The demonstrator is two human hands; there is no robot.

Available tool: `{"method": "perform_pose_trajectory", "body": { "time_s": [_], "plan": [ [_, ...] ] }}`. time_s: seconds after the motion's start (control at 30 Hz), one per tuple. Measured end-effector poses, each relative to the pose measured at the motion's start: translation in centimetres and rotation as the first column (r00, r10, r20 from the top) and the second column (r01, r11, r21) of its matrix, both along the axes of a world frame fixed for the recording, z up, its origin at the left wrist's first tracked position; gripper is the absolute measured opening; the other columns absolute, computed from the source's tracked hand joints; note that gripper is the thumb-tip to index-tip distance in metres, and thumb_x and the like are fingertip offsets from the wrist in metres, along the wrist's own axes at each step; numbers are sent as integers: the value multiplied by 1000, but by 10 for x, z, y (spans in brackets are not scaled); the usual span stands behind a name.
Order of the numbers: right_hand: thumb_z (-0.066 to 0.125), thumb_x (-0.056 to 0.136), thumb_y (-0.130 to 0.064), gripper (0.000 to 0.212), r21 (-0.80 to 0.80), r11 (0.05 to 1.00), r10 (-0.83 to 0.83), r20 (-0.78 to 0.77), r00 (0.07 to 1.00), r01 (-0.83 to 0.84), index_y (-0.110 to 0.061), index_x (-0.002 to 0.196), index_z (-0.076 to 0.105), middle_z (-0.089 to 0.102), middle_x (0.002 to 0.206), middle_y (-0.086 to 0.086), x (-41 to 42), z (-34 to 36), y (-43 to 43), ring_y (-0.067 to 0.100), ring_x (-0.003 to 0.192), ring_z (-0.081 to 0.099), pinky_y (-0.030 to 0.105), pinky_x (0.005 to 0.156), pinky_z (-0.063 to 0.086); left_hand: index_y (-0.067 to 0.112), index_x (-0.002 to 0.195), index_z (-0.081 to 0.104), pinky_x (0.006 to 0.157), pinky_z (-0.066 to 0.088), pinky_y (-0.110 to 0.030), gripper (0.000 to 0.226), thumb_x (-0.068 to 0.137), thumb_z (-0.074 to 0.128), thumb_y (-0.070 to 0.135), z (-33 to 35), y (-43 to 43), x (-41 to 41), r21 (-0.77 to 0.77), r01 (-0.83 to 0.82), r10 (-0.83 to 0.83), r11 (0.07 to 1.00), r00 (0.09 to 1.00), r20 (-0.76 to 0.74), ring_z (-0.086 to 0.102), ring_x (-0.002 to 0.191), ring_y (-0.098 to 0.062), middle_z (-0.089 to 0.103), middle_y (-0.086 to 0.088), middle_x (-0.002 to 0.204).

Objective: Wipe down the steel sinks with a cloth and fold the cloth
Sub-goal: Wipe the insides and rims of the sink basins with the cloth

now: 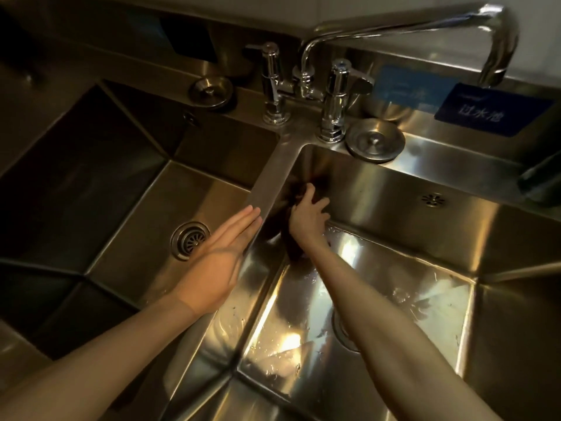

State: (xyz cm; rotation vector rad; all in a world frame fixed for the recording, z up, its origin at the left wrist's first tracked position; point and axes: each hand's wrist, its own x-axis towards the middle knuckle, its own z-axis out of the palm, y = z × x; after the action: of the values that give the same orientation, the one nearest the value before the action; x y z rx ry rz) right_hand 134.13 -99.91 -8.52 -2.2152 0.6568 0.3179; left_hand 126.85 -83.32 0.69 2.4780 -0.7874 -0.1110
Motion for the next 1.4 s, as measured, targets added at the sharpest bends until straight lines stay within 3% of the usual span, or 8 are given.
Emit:
{"method": "perform_pose_trajectory", "body": {
  "time_s": [0.13,0.23,0.33,0.47,0.63,0.9,1.2,1.4],
  "plan": [
    [44,95,-27,59,128,992,26,-180,983,-3,-24,146,14,14,144,25,9,10,-9,51,125,33,49,103,32,8,141,38,113,13,-13,51,91,33,15,3,1,-2,6,23,-23,1000,1000,14,23,140,-5,34,1,148],
    [55,89,-25,74,246,965,88,2,996,-86,-31,148,11,14,143,20,-14,47,-23,46,125,35,47,107,35,7,142,31,114,13,-15,52,90,34,14,-1,2,0,40,45,-46,998,998,31,23,141,-8,32,0,149],
    [55,90,-15,83,129,966,200,163,966,-222,-26,150,-1,11,141,19,-41,68,-6,44,124,31,49,106,32,5,141,31,115,13,-16,52,89,32,11,-1,2,1,49,41,-44,998,997,57,24,140,-8,32,0,148],
    [51,90,-5,87,33,982,189,-78,979,-187,-20,149,-11,1,146,25,-24,24,14,50,128,21,55,108,25,2,140,36,114,13,-15,52,89,30,11,-1,1,0,63,17,-21,998,998,65,25,139,-10,35,-3,147],
    [52,91,-9,85,108,983,176,-312,934,-149,-19,150,-8,-4,149,31,-22,-35,17,52,135,15,52,111,21,4,140,38,114,13,-15,53,88,30,10,-3,2,1,46,21,-24,999,998,57,25,139,-9,34,0,147],
    [50,94,-20,85,355,877,337,27,941,-324,-25,149,-14,11,147,14,-175,35,69,30,131,31,34,109,28,8,129,54,106,25,-25,45,90,35,19,3,1,-3,130,-153,131,980,977,167,40,124,-16,52,-5,132],
    [50,94,-23,82,292,929,314,-293,903,-228,-22,150,-9,12,148,23,-181,-12,97,45,130,28,50,107,28,0,127,53,109,19,-9,42,90,36,10,4,3,-4,46,-128,119,991,981,152,38,121,-17,51,-13,128],
    [52,92,-14,86,383,876,271,114,956,-294,-26,149,-11,11,143,12,-189,40,82,32,127,34,44,110,33,0,126,55,106,19,-5,41,92,35,13,5,2,-4,-11,-155,155,988,981,118,37,119,-11,52,-15,127]
  ]
}}
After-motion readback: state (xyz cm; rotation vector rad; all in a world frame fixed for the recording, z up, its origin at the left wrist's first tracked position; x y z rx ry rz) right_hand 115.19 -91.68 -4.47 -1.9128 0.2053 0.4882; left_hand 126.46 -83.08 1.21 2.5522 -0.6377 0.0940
